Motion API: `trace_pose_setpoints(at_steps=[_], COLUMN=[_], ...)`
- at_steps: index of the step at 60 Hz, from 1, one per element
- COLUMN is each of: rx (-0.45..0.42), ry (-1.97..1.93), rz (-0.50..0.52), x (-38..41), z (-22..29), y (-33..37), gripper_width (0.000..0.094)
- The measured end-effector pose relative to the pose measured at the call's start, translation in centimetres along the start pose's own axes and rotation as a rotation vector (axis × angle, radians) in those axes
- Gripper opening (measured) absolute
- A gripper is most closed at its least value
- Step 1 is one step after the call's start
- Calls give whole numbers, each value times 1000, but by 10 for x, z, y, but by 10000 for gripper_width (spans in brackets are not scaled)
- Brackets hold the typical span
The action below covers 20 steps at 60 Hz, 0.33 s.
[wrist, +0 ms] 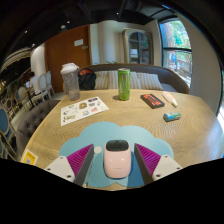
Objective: Arrange mouse
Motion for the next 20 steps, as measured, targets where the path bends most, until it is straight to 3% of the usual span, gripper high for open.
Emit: trace_pose_setpoints(at_steps=[20], rx=[-80], ry=[-4], rz=[70], x=[-48], z=[-34], y=[133], gripper_width=[852])
Point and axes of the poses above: the point between the fingertips, and its own axes, seen from behind it with the camera up: x to the left, z up, y backward, against the way the camera looks, the point moved 8 cm from there along y, backward, against the way the camera looks, and after that the axes turned 2 degrees about -y, right-handed, at the moved point
